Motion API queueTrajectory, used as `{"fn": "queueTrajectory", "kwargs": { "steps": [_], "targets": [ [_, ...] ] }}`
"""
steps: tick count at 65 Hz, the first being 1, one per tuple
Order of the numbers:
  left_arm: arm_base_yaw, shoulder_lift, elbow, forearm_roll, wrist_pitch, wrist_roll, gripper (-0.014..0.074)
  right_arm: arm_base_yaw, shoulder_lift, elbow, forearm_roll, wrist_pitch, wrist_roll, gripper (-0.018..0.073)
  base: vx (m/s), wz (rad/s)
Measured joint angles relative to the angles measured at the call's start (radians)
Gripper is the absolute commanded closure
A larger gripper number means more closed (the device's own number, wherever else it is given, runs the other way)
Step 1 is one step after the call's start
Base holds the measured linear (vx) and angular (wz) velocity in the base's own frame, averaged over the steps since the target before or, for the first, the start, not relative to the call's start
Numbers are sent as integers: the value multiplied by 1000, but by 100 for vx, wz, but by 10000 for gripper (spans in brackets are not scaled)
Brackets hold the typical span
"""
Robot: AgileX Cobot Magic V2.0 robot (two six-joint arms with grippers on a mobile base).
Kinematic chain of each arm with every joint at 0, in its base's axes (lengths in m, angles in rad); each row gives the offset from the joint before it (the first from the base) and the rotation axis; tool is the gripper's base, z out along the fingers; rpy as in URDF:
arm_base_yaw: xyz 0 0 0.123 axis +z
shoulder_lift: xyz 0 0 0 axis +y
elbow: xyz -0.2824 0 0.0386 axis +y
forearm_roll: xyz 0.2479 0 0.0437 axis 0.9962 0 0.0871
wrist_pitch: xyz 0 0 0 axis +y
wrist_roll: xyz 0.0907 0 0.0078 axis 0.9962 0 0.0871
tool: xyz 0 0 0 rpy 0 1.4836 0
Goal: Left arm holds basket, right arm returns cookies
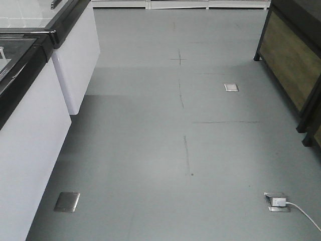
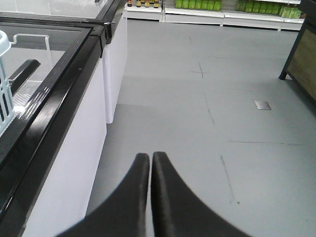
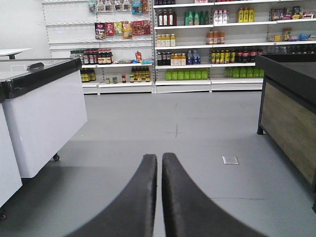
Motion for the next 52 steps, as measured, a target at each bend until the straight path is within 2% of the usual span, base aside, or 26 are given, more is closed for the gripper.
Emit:
{"fn": "queueTrajectory", "kwargs": {
  "steps": [10, 18, 40, 52],
  "targets": [
    [0, 0, 0, 0, 20, 0, 566, 0, 0, 0, 0, 0, 0, 570, 0, 0],
    [0, 0, 0, 0, 27, 18, 496, 0, 0, 0, 0, 0, 0, 570, 0, 0],
    [0, 0, 0, 0, 40, 22, 188, 0, 0, 0, 0, 0, 0, 570, 0, 0],
    [0, 0, 0, 0, 42, 17, 146, 0, 0, 0, 0, 0, 0, 570, 0, 0]
  ]
}}
